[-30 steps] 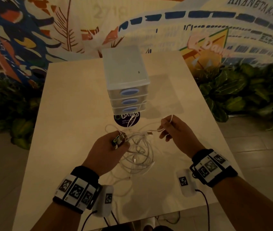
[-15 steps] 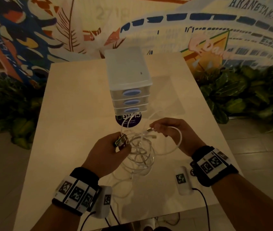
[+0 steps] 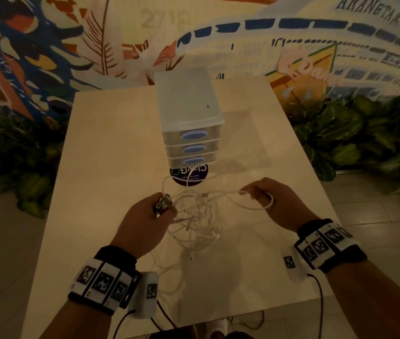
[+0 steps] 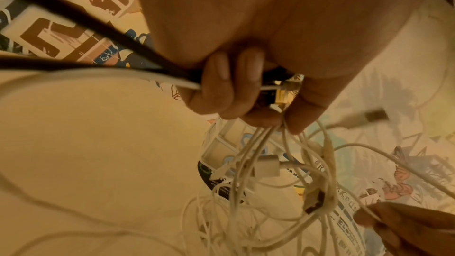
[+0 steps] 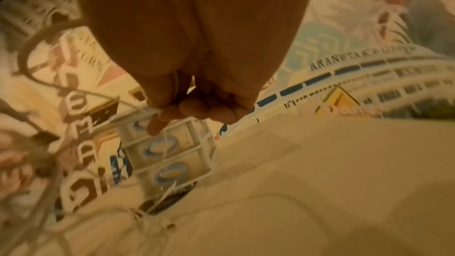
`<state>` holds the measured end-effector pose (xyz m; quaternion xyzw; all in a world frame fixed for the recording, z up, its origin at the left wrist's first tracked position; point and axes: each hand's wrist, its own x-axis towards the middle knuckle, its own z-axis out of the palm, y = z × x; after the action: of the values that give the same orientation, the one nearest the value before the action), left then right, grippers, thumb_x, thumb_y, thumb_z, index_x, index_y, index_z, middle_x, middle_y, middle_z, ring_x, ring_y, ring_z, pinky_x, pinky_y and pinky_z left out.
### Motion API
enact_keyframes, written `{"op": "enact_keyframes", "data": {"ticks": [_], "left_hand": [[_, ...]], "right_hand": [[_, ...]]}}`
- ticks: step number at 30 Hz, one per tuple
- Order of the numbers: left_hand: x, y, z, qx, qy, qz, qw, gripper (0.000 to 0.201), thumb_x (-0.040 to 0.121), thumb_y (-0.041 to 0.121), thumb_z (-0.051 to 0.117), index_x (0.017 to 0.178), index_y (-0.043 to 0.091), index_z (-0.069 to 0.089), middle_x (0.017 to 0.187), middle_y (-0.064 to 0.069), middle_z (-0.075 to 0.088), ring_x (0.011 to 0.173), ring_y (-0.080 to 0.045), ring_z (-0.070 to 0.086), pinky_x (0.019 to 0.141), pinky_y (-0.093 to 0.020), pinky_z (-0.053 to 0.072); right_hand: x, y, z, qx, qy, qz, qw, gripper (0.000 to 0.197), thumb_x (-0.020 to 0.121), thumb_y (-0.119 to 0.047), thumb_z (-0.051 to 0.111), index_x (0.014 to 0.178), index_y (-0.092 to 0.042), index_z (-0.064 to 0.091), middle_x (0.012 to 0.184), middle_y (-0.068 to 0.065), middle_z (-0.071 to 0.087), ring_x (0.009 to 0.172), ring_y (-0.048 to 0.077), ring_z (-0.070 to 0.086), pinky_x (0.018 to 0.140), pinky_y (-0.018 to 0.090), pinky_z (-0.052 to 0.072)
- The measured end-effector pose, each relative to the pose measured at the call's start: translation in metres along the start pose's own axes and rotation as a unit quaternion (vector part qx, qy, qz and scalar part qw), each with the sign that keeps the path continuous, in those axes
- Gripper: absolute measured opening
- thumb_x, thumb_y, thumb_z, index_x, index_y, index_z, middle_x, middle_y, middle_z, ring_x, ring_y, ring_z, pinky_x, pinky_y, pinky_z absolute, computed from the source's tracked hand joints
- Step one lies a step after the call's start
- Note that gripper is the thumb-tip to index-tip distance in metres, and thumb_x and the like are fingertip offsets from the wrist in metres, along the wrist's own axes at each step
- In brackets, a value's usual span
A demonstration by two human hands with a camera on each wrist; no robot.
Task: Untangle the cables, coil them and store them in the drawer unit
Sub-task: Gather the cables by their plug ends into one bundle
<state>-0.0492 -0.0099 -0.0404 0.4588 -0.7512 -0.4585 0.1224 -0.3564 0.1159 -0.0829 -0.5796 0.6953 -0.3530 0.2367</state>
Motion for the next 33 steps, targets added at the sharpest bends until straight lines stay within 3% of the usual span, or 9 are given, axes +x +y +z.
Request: {"op": "enact_keyframes", "data": {"ticks": [3,8,11,15,18,23,28,31,33], "left_hand": [[0.002,-0.001,-0.001,-0.018,0.011,-0.024,0.999,0.025,0.098,0.022,0.062,0.077,0.011,0.054,0.060,-0.003,0.045,0.059,-0.021,0.038,0.063,-0.037,0.032],[0.004,-0.002,-0.005,-0.038,0.029,-0.041,0.998,0.019,0.097,0.022,0.062,0.091,0.004,0.062,0.074,-0.017,0.056,0.062,-0.017,0.044,0.066,-0.035,0.034],[0.002,-0.003,-0.001,-0.035,0.014,-0.023,0.999,0.023,0.099,0.020,0.061,0.094,-0.002,0.057,0.086,-0.027,0.054,0.070,-0.022,0.045,0.070,-0.037,0.033],[-0.001,0.001,0.001,-0.031,-0.023,0.002,0.999,0.022,0.102,0.021,0.056,0.090,0.002,0.053,0.078,-0.018,0.050,0.069,-0.034,0.042,0.070,-0.037,0.032],[-0.003,0.004,0.000,-0.021,-0.025,0.016,0.999,0.025,0.104,0.022,0.054,0.087,0.004,0.051,0.066,-0.001,0.040,0.059,-0.015,0.030,0.063,-0.033,0.028],[0.000,0.001,0.002,-0.030,-0.023,0.001,0.999,0.024,0.104,0.023,0.054,0.096,0.000,0.053,0.068,-0.008,0.039,0.058,-0.011,0.030,0.064,-0.033,0.028],[0.002,-0.001,0.006,-0.029,-0.037,-0.008,0.999,0.026,0.105,0.025,0.052,0.108,-0.001,0.056,0.068,-0.005,0.048,0.058,-0.020,0.039,0.063,-0.028,0.030],[0.002,-0.001,0.006,-0.032,-0.039,-0.015,0.999,0.025,0.104,0.026,0.053,0.106,0.002,0.056,0.079,-0.015,0.054,0.066,-0.022,0.046,0.069,-0.036,0.034],[0.002,-0.001,0.007,-0.041,-0.039,-0.025,0.998,0.024,0.104,0.026,0.053,0.099,0.003,0.055,0.069,-0.003,0.046,0.060,-0.011,0.038,0.066,-0.035,0.032]], "right_hand": [[-0.008,0.002,-0.004,-0.009,-0.052,0.022,0.998,0.017,0.099,-0.038,0.052,0.095,-0.047,0.066,0.100,-0.004,0.071,0.091,0.012,0.066,0.086,0.036,0.055],[-0.012,0.012,-0.010,0.131,0.025,0.051,0.990,0.020,0.092,-0.031,0.048,0.086,-0.018,0.062,0.100,-0.017,0.071,0.097,0.004,0.066,0.088,0.018,0.049],[-0.013,0.017,-0.008,0.091,-0.002,0.116,0.989,0.020,0.097,-0.013,0.052,0.088,-0.025,0.066,0.096,-0.010,0.068,0.088,-0.002,0.063,0.084,0.028,0.050],[-0.020,0.015,-0.010,-0.003,-0.110,0.145,0.983,0.036,0.099,-0.005,0.057,0.093,-0.038,0.070,0.094,-0.006,0.067,0.079,-0.002,0.061,0.073,0.020,0.051],[-0.027,0.006,-0.009,0.013,-0.117,0.173,0.978,0.022,0.102,-0.020,0.058,0.102,-0.037,0.072,0.091,-0.011,0.070,0.080,-0.006,0.063,0.071,0.008,0.047],[-0.031,0.002,-0.003,0.157,-0.032,0.197,0.967,0.022,0.095,-0.010,0.065,0.105,-0.028,0.072,0.085,0.002,0.074,0.073,0.007,0.066,0.070,0.022,0.051],[-0.025,-0.015,0.007,0.346,0.084,0.211,0.910,0.008,0.080,-0.028,0.080,0.086,-0.022,0.079,0.093,0.002,0.077,0.087,0.010,0.069,0.082,0.029,0.053],[-0.012,-0.028,0.018,0.508,0.107,0.216,0.827,0.024,0.097,-0.035,0.058,0.091,-0.013,0.066,0.111,0.016,0.075,0.111,0.027,0.070,0.098,0.041,0.054],[-0.005,-0.037,0.023,0.582,0.109,0.246,0.768,0.027,0.108,-0.029,0.042,0.090,-0.013,0.054,0.092,0.020,0.073,0.092,0.034,0.073,0.087,0.043,0.059]]}}
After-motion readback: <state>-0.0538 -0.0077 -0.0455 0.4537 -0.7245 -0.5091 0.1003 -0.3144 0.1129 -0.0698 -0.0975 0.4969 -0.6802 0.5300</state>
